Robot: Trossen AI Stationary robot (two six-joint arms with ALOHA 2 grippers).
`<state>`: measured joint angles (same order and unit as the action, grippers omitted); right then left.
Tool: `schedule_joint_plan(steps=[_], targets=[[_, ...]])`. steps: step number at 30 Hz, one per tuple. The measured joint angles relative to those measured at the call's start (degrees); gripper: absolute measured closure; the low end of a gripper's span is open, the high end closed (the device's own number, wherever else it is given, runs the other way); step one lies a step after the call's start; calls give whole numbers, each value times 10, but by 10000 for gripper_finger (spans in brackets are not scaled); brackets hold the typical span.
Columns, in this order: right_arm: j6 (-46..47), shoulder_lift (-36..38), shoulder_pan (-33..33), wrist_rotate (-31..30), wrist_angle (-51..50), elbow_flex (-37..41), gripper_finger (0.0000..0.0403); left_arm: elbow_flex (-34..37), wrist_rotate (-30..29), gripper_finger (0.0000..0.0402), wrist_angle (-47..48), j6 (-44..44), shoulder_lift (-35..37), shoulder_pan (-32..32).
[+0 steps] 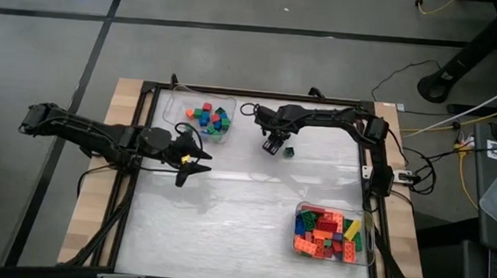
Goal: Sort blocks by size
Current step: Put the blue square game piece into the top transparent bin
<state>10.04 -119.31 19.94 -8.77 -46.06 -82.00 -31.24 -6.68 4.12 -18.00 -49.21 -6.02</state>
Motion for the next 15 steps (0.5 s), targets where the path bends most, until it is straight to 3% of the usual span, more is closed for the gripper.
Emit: schedule_joint_plan(steps=[4, 9, 15], targets=[[0, 6, -7, 5, 2, 0, 313, 0, 0, 219, 0, 0, 0, 0], [6, 18, -21, 28, 3, -11, 313, 0, 0, 219, -1, 0, 2, 0], [6, 30, -48, 91, 10, -99, 309, 0, 0, 219, 0, 2, 24, 1]])
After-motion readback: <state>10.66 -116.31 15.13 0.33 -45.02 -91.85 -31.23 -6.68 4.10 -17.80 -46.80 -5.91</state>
